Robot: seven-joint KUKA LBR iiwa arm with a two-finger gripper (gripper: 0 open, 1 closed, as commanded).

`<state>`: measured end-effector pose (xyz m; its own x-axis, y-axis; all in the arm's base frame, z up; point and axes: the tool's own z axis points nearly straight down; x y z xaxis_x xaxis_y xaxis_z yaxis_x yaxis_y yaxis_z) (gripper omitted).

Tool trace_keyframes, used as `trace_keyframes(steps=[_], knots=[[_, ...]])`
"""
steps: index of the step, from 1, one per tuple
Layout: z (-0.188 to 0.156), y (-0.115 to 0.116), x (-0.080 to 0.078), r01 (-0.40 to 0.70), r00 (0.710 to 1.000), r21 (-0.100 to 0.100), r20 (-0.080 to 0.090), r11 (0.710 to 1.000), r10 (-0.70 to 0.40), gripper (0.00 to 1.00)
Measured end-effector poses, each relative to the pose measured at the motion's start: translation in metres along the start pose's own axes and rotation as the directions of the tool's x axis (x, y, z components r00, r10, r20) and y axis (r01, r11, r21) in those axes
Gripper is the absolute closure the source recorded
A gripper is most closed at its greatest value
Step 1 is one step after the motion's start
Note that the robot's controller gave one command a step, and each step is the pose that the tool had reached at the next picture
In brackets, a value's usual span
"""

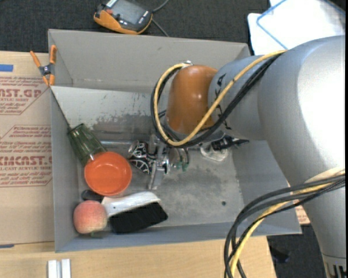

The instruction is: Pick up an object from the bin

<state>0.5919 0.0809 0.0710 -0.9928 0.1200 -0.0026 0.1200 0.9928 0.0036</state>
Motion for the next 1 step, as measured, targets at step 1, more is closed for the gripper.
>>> trace_keyframes(steps=[1], knots=[[-0.0005,-0.0036,0.0090,0.021,1.000,-0.003,0.011,1.000,-0.021,0.00]])
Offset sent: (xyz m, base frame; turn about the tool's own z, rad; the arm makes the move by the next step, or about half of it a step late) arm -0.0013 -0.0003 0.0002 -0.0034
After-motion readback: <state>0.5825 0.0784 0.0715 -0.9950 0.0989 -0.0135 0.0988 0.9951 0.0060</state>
